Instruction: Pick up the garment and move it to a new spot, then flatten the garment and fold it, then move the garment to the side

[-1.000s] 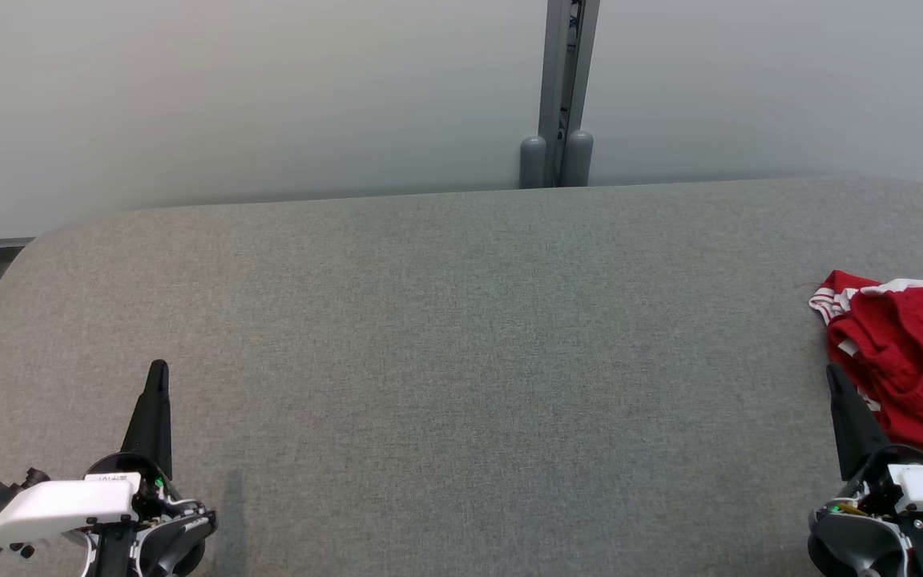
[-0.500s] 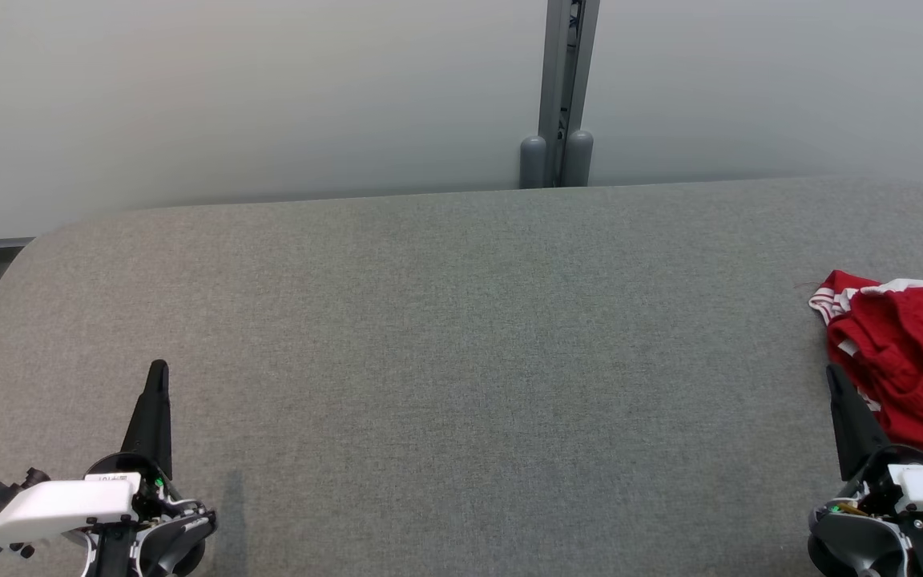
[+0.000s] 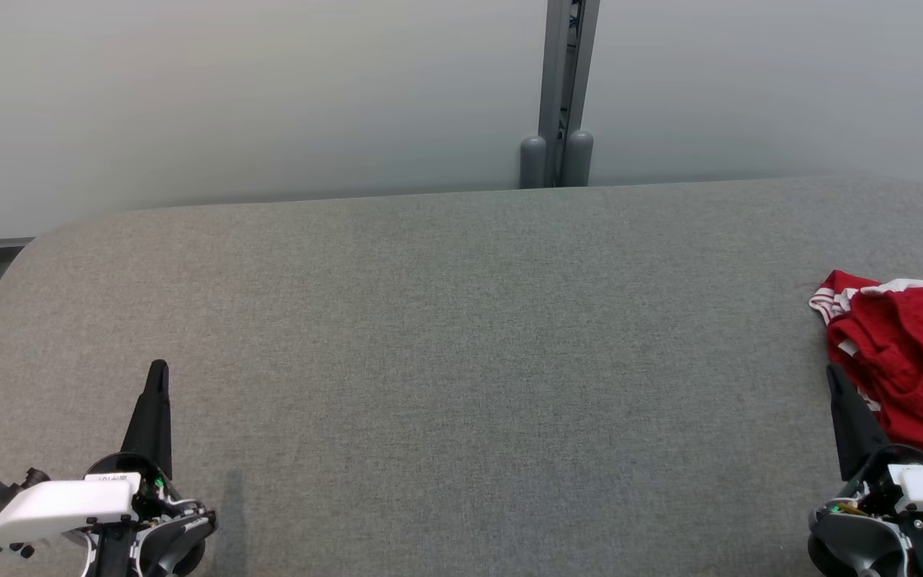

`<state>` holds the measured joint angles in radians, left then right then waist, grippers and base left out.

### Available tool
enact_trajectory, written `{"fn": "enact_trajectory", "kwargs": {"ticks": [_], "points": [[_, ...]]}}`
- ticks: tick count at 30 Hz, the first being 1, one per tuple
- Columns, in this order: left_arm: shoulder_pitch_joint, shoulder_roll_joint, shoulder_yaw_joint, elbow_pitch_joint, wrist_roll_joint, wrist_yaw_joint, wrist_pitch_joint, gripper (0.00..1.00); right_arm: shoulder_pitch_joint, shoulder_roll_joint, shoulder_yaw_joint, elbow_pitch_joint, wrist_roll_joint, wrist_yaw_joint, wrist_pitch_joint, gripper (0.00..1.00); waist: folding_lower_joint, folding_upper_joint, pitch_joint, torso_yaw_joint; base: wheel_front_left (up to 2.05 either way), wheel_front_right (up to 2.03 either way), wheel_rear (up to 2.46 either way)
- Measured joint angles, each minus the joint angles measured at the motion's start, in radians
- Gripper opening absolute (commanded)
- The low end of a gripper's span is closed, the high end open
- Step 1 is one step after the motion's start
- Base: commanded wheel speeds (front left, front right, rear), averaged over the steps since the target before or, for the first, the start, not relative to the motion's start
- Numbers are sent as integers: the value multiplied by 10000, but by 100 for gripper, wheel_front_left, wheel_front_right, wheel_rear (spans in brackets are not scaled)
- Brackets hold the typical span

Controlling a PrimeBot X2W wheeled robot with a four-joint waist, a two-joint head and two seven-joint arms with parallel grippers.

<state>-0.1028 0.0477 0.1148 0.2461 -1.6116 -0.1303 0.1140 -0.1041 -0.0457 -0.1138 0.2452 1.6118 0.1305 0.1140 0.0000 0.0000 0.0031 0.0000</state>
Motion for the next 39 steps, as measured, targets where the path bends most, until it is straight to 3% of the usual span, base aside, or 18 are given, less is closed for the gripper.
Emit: {"fn": "enact_trajectory", "kwargs": {"ticks": [39], "points": [[0, 0, 0, 0, -6, 0, 0, 0, 0, 0, -2, 0, 0, 0, 0, 0, 0, 0, 0, 0, 0, 0, 0]]}}
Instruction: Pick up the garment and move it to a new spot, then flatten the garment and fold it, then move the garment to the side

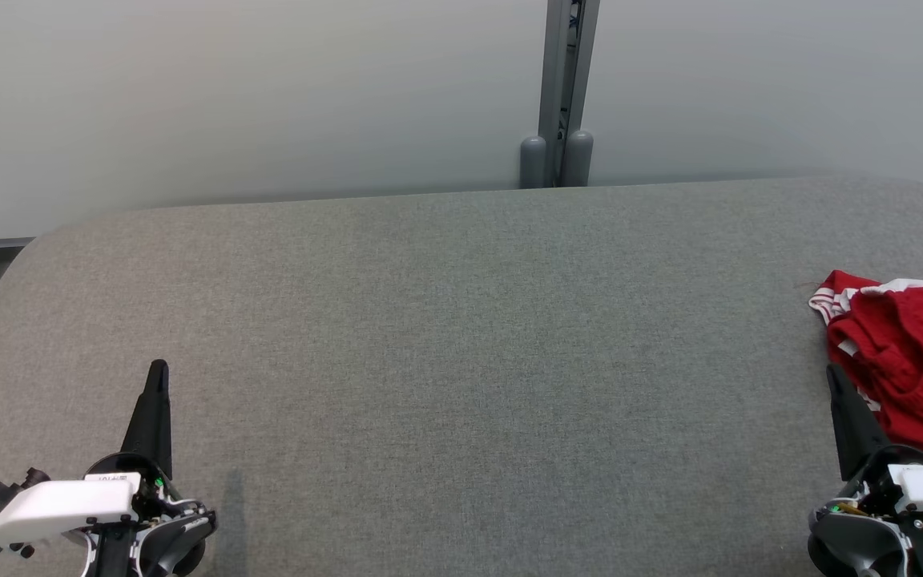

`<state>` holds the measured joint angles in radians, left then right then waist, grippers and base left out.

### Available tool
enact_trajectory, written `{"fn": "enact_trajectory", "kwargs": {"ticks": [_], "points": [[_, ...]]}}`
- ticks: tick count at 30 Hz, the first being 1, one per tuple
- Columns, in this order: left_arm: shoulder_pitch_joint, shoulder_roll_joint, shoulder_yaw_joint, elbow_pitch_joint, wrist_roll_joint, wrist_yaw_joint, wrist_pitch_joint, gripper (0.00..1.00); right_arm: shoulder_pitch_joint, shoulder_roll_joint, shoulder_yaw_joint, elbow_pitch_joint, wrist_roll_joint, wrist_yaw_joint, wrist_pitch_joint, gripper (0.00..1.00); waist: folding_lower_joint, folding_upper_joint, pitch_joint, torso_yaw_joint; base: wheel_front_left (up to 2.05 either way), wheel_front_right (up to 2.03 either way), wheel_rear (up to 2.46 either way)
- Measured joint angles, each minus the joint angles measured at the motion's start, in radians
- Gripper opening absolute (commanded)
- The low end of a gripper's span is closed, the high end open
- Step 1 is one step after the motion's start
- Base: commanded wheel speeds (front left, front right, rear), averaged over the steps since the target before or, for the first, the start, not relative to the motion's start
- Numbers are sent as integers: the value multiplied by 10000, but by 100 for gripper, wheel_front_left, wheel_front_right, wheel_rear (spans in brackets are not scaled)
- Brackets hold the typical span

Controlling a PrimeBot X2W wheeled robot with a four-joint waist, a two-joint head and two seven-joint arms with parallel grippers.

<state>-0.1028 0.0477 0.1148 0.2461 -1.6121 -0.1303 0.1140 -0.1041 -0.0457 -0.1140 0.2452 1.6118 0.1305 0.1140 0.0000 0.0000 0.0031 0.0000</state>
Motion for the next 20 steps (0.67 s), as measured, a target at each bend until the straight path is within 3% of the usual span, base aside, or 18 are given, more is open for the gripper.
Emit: {"fn": "enact_trajectory", "kwargs": {"ticks": [20], "points": [[0, 0, 0, -2, -2, 0, 0, 0, 0, 0, 2, 0, 0, 0, 2, 0, 0, 0, 0, 0, 0, 0, 0]]}}
